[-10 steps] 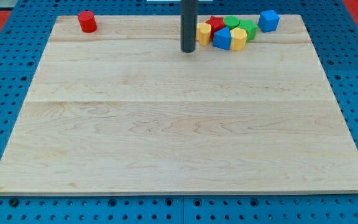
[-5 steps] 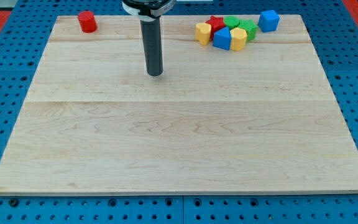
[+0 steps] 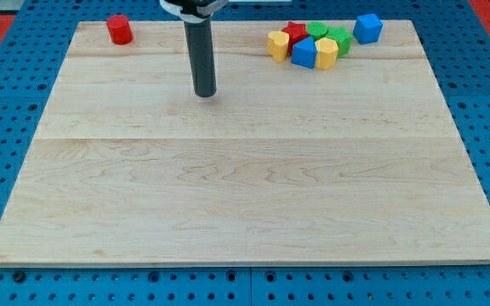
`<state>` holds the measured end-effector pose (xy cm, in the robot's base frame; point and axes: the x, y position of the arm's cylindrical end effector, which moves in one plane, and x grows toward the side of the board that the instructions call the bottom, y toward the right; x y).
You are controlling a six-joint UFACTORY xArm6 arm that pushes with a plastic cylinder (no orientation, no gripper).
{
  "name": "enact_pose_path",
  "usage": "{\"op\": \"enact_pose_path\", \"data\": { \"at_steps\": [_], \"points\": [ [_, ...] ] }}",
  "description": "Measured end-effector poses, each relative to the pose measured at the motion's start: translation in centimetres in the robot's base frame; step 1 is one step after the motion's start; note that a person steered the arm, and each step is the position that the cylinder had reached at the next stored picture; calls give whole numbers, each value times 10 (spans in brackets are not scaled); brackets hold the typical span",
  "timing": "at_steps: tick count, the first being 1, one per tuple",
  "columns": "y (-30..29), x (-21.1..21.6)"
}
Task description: Push the red circle slightly right and down
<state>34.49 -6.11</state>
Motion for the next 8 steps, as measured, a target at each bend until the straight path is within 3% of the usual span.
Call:
{"op": "enact_pose_path", "data": {
  "at_steps": [1, 3, 4, 6, 7, 8],
  "points": [
    [0, -10],
    [21, -74],
    [0, -80],
    [-153, -75],
    [-212, -107],
    [-203, -149]
  ]
}}
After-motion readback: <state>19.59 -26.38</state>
